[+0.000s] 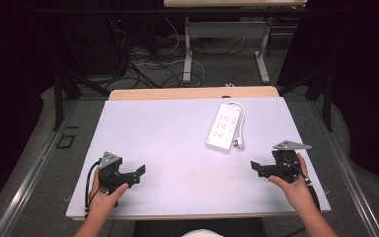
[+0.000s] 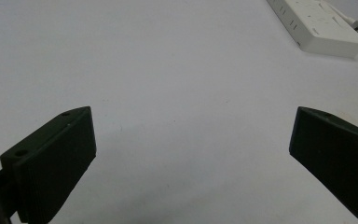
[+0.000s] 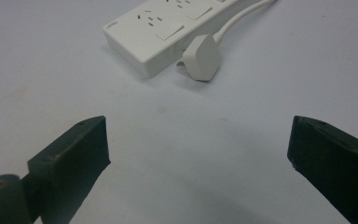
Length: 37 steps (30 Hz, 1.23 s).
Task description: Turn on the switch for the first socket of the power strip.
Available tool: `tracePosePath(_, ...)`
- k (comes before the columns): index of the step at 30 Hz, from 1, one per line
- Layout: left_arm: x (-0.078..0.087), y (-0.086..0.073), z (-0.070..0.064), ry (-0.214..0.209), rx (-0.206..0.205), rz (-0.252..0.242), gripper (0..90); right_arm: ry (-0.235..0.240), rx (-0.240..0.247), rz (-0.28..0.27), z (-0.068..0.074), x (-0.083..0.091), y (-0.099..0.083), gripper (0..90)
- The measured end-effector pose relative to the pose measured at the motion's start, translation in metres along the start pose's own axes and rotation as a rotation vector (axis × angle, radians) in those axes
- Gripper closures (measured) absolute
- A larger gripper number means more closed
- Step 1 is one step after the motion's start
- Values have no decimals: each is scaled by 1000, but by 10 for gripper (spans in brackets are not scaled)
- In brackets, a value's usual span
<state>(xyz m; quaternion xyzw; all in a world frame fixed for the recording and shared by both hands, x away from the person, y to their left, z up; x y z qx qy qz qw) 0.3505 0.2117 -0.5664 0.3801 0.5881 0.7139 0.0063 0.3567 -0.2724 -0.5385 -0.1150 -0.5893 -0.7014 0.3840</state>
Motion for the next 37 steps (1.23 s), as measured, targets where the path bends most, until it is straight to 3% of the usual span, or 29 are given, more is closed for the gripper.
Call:
tracePosePath(8,0,0,0,-3,-2,7,3,-18,-8,13,-9,-3,-12,55)
tracePosePath(23,0,0,-1,-14,-8,14,3,-56,-61,-36,-25,-10,-24,62)
tracePosePath(37,0,-1,0,-14,-6,14,3,-85,-106,-8,-34,-9,-23,63)
Point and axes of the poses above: each handheld gripper's, and its own axes: x roughly backward along the jaws, y roughly out of its top, z roughly to its left, the point moved 4 cm from there along -x, roughly forward along the jaws, and after that the axes turned 14 degrees about -x, right-handed, at the moved point
